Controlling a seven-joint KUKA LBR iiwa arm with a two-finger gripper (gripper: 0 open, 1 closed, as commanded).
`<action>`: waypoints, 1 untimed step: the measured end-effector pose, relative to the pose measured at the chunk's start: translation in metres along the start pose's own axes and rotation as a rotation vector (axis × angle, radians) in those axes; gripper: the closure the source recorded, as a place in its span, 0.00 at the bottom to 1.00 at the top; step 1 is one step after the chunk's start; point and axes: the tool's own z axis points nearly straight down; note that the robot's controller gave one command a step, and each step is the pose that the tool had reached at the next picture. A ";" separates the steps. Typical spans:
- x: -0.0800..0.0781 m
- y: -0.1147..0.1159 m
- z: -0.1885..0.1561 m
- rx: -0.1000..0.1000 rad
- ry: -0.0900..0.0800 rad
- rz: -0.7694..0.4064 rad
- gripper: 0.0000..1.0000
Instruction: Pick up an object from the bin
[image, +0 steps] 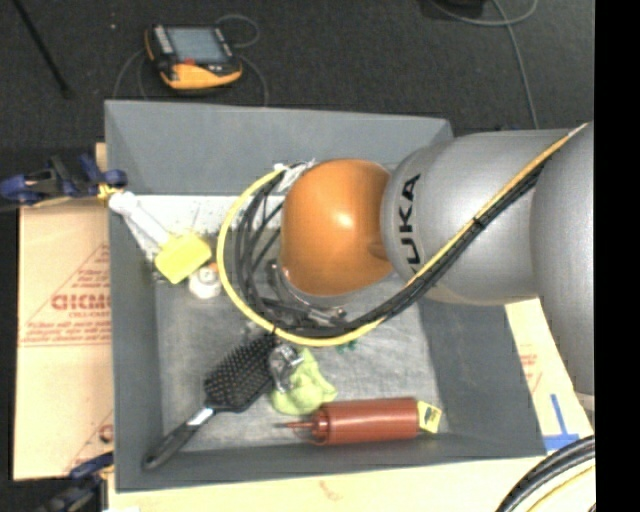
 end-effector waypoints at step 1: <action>-0.002 -0.009 -0.083 -0.001 0.001 -0.001 1.00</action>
Offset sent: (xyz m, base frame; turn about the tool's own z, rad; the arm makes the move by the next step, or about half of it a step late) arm 0.0000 0.0000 0.0000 0.0000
